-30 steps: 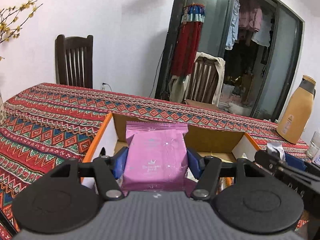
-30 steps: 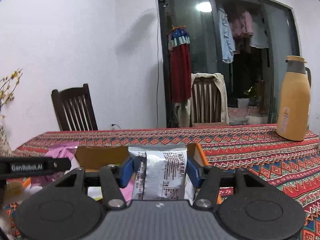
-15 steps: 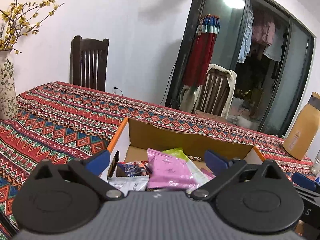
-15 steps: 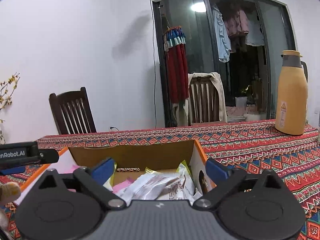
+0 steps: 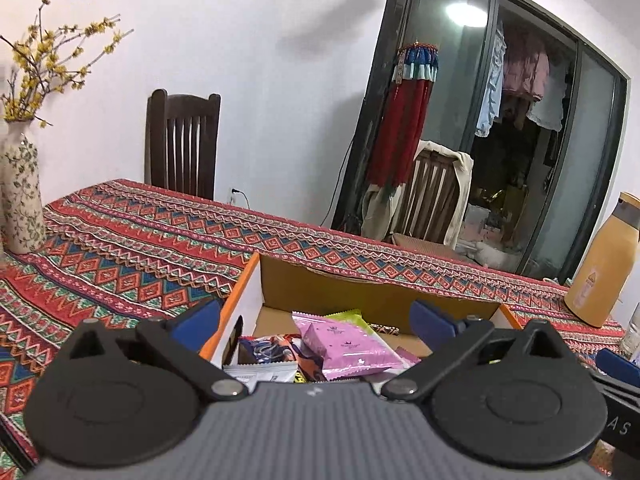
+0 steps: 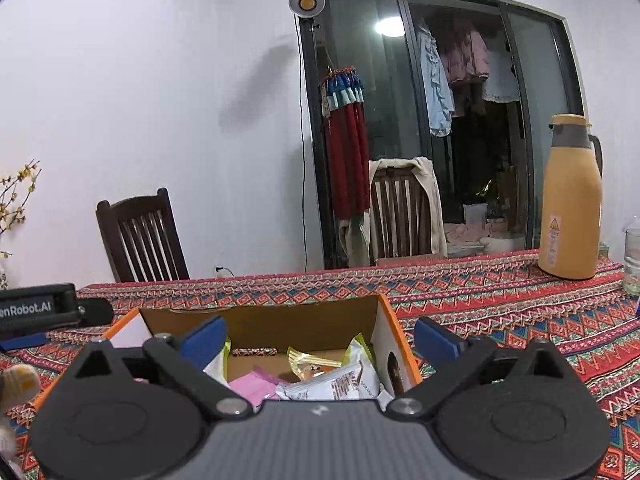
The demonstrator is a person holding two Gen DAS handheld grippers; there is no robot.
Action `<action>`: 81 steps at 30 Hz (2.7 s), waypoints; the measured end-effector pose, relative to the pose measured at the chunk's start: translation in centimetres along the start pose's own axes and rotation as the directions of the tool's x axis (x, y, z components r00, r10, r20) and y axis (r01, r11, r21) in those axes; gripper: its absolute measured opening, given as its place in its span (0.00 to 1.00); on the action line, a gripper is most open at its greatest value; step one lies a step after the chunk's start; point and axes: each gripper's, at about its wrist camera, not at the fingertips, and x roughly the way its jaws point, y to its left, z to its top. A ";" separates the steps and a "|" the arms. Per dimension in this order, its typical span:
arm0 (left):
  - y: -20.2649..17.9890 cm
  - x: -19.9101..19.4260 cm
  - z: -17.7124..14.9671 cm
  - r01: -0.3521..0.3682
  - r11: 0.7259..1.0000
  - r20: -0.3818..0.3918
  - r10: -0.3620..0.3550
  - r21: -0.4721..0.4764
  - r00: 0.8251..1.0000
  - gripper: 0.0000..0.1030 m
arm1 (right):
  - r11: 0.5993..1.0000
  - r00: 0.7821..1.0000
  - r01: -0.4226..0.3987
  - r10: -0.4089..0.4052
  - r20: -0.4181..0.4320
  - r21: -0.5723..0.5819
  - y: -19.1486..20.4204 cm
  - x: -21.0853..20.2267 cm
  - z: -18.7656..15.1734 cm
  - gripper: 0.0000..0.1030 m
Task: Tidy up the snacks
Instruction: 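Move both tools back beside the box toward the remaining wrappers, then grasp another white wrapper with the right tool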
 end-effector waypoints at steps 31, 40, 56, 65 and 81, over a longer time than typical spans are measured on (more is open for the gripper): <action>5.0 -6.0 -6.1 -0.040 0.996 -0.117 0.050 0.084 0.992 1.00 | 0.999 0.995 0.029 -0.031 -0.098 -0.023 -0.2 -9.4 -5.0 1.00; 4.7 -5.0 -8.0 -0.051 0.991 -0.120 0.066 0.124 0.991 1.00 | 0.999 0.988 0.031 -0.035 -0.153 -0.025 -0.2 -7.5 -7.6 1.00; 5.4 -4.7 -7.9 -0.033 0.996 -0.125 0.043 0.086 0.991 1.00 | 1.000 0.983 0.013 -0.017 -0.181 -0.023 -0.2 -6.5 -8.3 0.97; 5.6 -5.0 -7.9 -0.015 0.998 -0.122 0.023 0.069 0.992 1.00 | 0.999 0.971 -0.016 0.004 -0.240 -0.048 0.5 -5.8 -8.6 0.86; 5.7 -4.8 -8.0 -0.001 0.998 -0.143 0.010 0.062 0.990 1.00 | 0.993 0.920 -0.102 0.070 -0.385 -0.065 2.3 -2.6 -9.1 0.59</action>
